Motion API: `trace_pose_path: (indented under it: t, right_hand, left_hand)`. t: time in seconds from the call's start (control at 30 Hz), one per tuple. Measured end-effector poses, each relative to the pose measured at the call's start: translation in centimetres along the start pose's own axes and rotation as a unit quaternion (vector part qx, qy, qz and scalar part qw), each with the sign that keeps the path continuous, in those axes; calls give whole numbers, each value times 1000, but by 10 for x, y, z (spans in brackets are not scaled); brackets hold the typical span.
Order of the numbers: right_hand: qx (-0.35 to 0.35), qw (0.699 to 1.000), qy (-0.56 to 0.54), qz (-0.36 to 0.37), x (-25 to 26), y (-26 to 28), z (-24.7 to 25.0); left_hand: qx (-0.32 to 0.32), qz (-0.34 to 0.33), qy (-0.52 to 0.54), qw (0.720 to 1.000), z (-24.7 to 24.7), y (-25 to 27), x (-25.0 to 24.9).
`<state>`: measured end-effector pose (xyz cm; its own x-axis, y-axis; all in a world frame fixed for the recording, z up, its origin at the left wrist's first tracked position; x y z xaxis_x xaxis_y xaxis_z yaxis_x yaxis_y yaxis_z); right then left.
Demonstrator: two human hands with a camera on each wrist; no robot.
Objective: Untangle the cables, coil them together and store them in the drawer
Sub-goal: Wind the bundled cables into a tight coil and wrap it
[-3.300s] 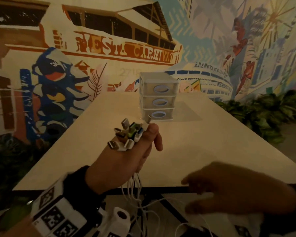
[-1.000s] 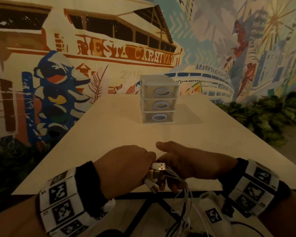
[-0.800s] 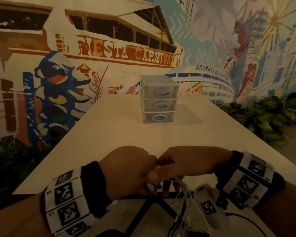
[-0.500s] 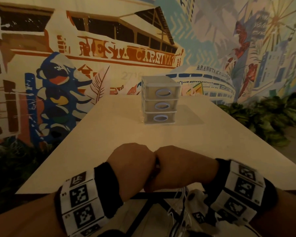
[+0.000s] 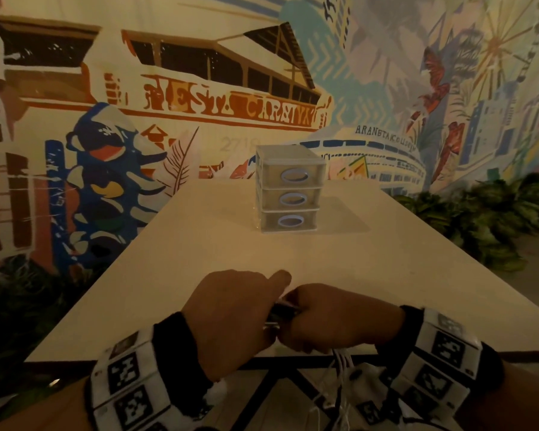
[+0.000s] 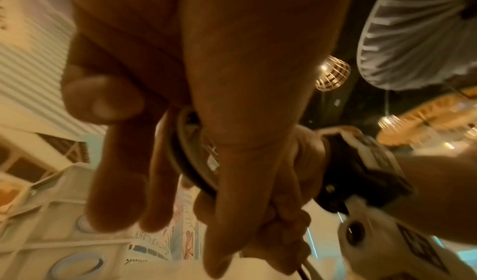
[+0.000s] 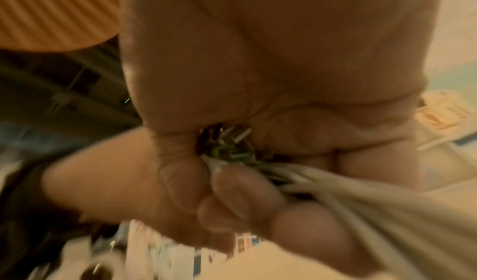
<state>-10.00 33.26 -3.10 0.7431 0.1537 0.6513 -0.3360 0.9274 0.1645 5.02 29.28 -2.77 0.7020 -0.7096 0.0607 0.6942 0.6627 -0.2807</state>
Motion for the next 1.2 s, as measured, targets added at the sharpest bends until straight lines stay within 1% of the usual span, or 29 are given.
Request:
trace_pose_path:
  t: [0.03, 0.07, 0.1, 0.13, 0.17, 0.23, 0.27, 0.3, 0.33, 0.37, 0.4, 0.43, 0.47, 0.57, 0.67, 0.73, 0.77, 0.8, 0.83, 0.9, 0.93, 1.0, 1.03, 1.1, 1.13, 1.17, 1.2]
  right_hand:
    - [-15, 999, -37, 2, 1, 4, 5]
    - [-26, 997, -75, 19, -1, 6, 10]
    - [-32, 992, -114, 41, -1, 9, 13]
    - [-33, 984, -158, 70, -1, 11, 16]
    - [-31, 974, -203, 92, -1, 13, 17]
    - [-29, 954, -271, 122, -1, 12, 17]
    - [-27, 947, -287, 139, 1, 13, 16]
    - [-25, 943, -297, 147, 3, 13, 13]
    - [-29, 942, -297, 152, 5, 13, 10]
    - [-38, 944, -288, 154, 7, 13, 8]
    - [-52, 946, -280, 155, 7, 12, 6]
    - [-63, 950, -262, 157, 9, 12, 5]
    - [-70, 952, -251, 161, 11, 11, 3]
    - [-46, 955, -242, 167, 18, 10, -5]
    - [-41, 948, -263, 175, 17, 11, -9]
    - [-50, 948, -245, 196, 19, 12, -7]
    - [-63, 947, -232, 211, 22, 13, -5]
    - [-66, 948, -220, 220, 23, 13, -3]
    - [-55, 947, -225, 224, 24, 14, -2]
    - [-49, 949, -224, 216, 24, 13, -1]
    - [-49, 954, -214, 205, 20, 12, -1]
    - [-30, 964, -190, 185, 12, 9, -5]
    - [-17, 969, -181, 169, 9, 9, -8]
    - [-1, 975, -176, 139, -2, 10, -15]
    - [0, 974, -191, 123, -9, 11, -16]
    - [-1, 972, -207, 109, -13, 14, -16]
    - [0, 969, -227, 100, -16, 18, -15]
  left_hand:
    - [-13, 1, 26, 1000, 3, 0, 6]
    - [-3, 1, 74, 997, 5, -1, 12]
    - [23, 7, 153, 988, 7, 0, 17]
    - [56, 14, 245, 968, 9, 1, 20]
    - [76, 14, 326, 942, 11, 1, 21]
    - [72, -9, 424, 903, 13, 2, 17]
    - [66, -27, 463, 884, 13, 4, 11]
    - [65, -41, 503, 861, 12, 5, 4]
    - [75, -44, 548, 832, 11, 5, -1]
    - [92, -41, 601, 793, 9, 4, -6]
    - [110, -38, 638, 761, 9, 3, -9]
    - [118, -37, 657, 743, 10, 1, -11]
    - [114, -37, 657, 744, 11, -1, -11]
    - [82, -54, 643, 759, 14, -4, -10]
    - [69, -71, 645, 758, 14, -2, -12]
    - [30, -88, 644, 759, 16, 0, -11]
    - [8, -95, 648, 756, 17, 1, -9]
    - [-13, -98, 655, 749, 19, 0, -7]
    - [-30, -99, 666, 739, 21, -1, -5]
    - [-45, -99, 688, 717, 22, -2, -2]
    - [-48, -93, 693, 713, 22, -3, -2]
    - [-67, -72, 696, 711, 22, -5, 0]
    - [-75, -59, 704, 704, 22, -5, 1]
    - [-83, -26, 733, 675, 22, -7, 7]
    - [-82, -4, 746, 661, 22, -8, 12]
    - [-77, 16, 755, 652, 20, -9, 18]
    - [-71, 29, 755, 651, 18, -9, 22]
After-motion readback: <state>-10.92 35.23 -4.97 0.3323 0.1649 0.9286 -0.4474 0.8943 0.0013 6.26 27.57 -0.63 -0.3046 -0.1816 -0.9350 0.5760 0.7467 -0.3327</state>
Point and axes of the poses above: each hand's wrist, its own y-axis away from the middle knuckle, its own z-axis out of the back of the hand, x = y × z, the point moved 2 cm from there along -y, towards the middle knuckle, and after that the axes turned 9 degrees about z, right-handed, at the moved point
